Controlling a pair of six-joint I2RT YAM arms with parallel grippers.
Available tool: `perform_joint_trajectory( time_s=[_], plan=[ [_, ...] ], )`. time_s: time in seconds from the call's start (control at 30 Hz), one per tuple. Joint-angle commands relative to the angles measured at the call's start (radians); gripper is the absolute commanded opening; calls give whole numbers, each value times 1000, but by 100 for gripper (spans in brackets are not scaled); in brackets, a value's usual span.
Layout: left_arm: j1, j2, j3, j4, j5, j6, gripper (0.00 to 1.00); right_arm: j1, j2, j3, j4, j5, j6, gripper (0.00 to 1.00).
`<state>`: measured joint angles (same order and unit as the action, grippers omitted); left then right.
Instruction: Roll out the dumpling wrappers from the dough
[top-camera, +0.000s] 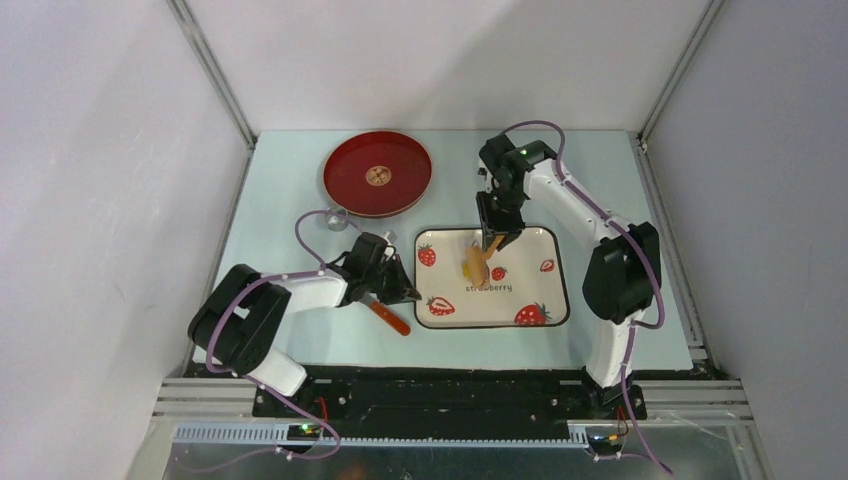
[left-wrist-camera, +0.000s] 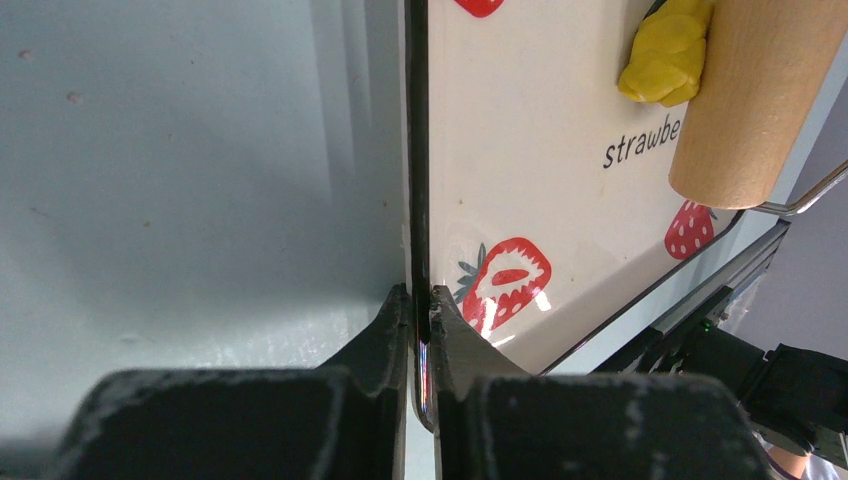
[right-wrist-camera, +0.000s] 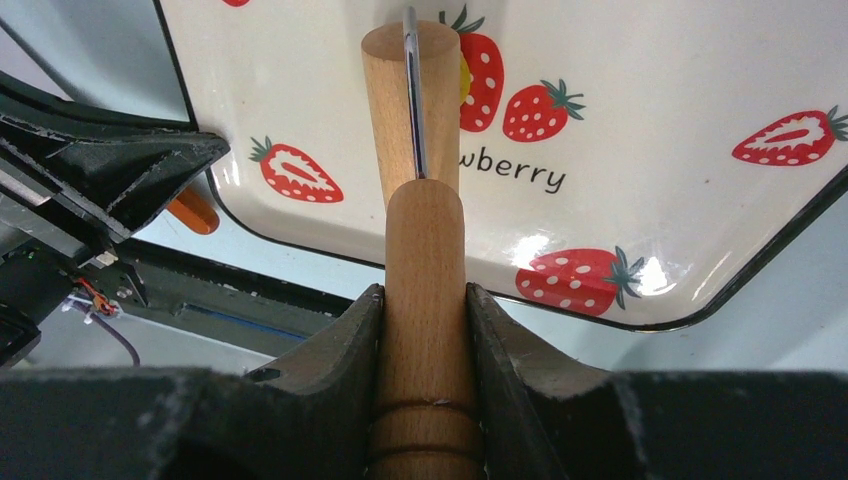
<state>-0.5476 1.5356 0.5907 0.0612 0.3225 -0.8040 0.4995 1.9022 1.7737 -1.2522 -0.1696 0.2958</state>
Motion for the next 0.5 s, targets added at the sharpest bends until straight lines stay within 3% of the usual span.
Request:
perform_joint_trajectory(
  time_s=[0.0,0.47],
  plan=[
    [-6,20,-10,-6,-23,20,0,10,37,-32,47,96,17,0],
    [-7,23,-9,-6,-20,22,0,34,26,-94,121,80,14,0]
  ],
)
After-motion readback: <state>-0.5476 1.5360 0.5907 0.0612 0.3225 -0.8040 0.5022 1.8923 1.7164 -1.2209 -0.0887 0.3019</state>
